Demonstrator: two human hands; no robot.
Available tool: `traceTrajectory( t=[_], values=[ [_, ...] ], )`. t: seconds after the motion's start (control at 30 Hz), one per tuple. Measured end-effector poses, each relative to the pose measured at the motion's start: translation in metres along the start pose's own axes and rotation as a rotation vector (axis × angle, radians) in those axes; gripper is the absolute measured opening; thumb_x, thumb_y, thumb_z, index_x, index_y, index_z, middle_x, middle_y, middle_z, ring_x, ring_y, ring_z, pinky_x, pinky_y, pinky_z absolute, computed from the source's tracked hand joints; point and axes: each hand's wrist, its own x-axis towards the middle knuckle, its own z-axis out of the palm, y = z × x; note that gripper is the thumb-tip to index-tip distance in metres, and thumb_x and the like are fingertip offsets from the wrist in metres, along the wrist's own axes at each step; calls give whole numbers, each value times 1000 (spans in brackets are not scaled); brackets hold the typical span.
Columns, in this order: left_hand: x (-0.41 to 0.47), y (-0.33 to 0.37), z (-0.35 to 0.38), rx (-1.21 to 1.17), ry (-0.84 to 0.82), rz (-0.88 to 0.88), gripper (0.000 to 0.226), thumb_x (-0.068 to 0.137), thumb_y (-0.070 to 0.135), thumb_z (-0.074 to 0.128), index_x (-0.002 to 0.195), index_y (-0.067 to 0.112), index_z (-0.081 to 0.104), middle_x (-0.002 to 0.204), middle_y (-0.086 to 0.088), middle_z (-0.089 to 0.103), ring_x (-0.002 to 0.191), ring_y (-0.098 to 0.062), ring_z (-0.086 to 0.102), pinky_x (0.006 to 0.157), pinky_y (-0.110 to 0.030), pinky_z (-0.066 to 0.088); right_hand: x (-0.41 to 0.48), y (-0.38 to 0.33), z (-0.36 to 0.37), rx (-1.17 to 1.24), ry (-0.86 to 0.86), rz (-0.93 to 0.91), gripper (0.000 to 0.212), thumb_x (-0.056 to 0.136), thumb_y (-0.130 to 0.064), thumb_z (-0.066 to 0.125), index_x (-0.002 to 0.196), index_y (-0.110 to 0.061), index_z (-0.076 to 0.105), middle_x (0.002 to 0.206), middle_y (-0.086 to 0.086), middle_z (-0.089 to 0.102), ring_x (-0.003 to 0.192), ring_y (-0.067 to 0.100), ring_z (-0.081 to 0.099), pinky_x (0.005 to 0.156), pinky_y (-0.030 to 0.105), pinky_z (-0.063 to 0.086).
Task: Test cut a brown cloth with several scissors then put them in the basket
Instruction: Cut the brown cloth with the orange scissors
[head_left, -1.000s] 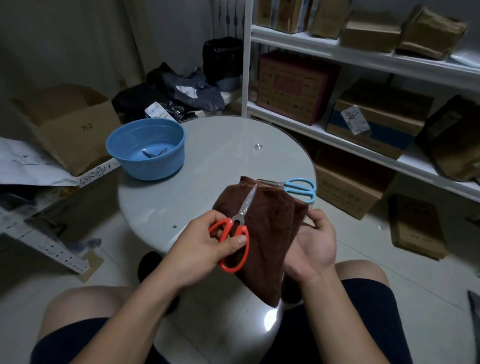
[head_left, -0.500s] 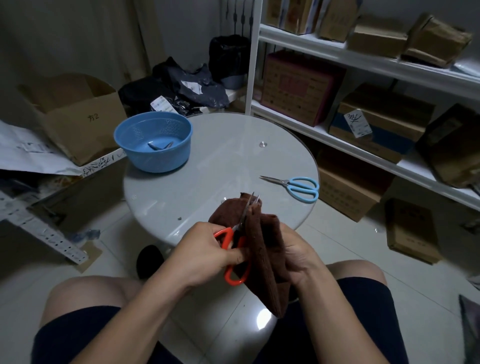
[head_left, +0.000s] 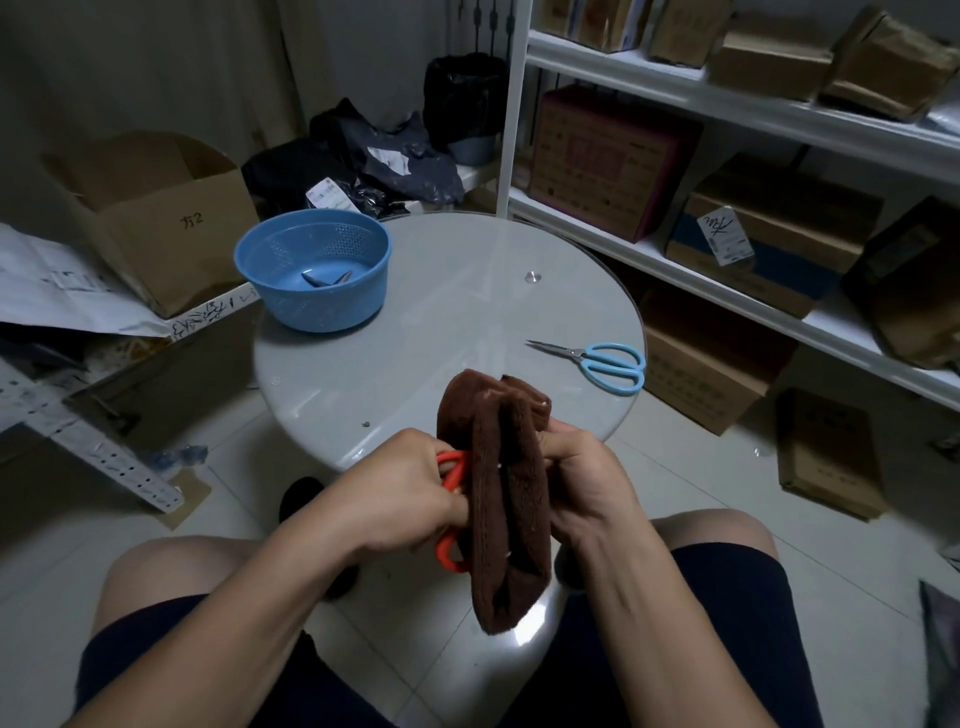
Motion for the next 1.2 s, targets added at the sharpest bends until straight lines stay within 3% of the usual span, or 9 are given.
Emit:
traceTrajectory(
  t=[0.2, 0.33, 0.43, 0.5, 0.67, 0.8, 0.93, 1.03, 1.2],
  values=[
    [-7, -7, -7, -70, 20, 4, 44, 73, 20, 85, 51, 15, 47, 43, -5, 43, 37, -19, 39, 42, -22, 33, 6, -29, -27, 288, 176, -47, 25, 90, -9, 56, 111, -8, 69, 96, 15, 73, 84, 31, 73, 84, 47, 60],
    [0, -13, -5, 56, 334, 37, 46, 74, 31, 83, 53, 15, 45, 43, 3, 46, 41, -16, 44, 47, -26, 36, -1, -17, -19, 252, 100, -18, 17, 84, -4, 65, 96, -3, 77, 84, 14, 72, 82, 26, 69, 102, 42, 49],
    [2, -8, 6, 343, 535, 123, 23, 79, 29, 69, 66, 18, 53, 57, 0, 57, 61, -24, 57, 53, -31, 38, -6, 3, 1, 113, 11, -12, 33, 91, -3, 64, 122, 8, 65, 108, 29, 65, 106, 41, 57, 102, 52, 44],
    [-1, -6, 13, 527, 565, 167, 2, 82, 24, 57, 84, 23, 55, 74, -3, 67, 76, -32, 64, 60, -36, 48, -8, 9, 14, -22, 37, -69, 24, 91, -2, 66, 113, 3, 72, 99, 23, 68, 96, 36, 57, 86, 42, 49],
    [-6, -14, 45, 1083, 510, 198, 33, 89, 13, 32, 111, 19, 56, 101, -5, 60, 84, -25, 61, 66, -37, 36, -9, 12, 37, -179, 214, -201, 15, 86, -9, 77, 97, 1, 77, 77, 12, 73, 65, 18, 66, 61, 27, 54],
    [-2, -24, 57, 1139, 578, 257, 41, 82, 4, 20, 90, 11, 60, 80, -11, 55, 66, -28, 55, 60, -38, 21, -9, 8, 37, -197, 342, -182, 9, 85, -1, 73, 91, 3, 78, 76, 18, 71, 69, 25, 64, 70, 36, 55],
    [5, -25, 53, 1153, 590, 239, 27, 79, 5, 32, 80, 12, 58, 69, -12, 55, 53, -29, 54, 54, -37, 32, -10, 4, 31, -191, 376, -143, 8, 81, 6, 72, 77, 2, 79, 56, 5, 63, 45, 13, 55, 46, 20, 44],
    [10, -26, 47, 1180, 566, 249, 23, 78, 4, 35, 79, 12, 57, 67, -13, 54, 53, -29, 54, 54, -38, 36, -7, 2, 24, -76, 442, -92, 39, 74, 16, 66, 45, -10, 66, 44, 2, 55, 34, 12, 49, 37, 18, 38],
    [12, -19, 32, 1198, 561, 277, 20, 73, 1, 49, 87, 11, 58, 69, -14, 54, 54, -31, 54, 55, -38, 38, 5, -3, 18, 96, 577, -14, 28, 59, 13, 70, 86, 5, 74, 79, 23, 76, 67, 34, 74, 75, 47, 62]
  ],
)
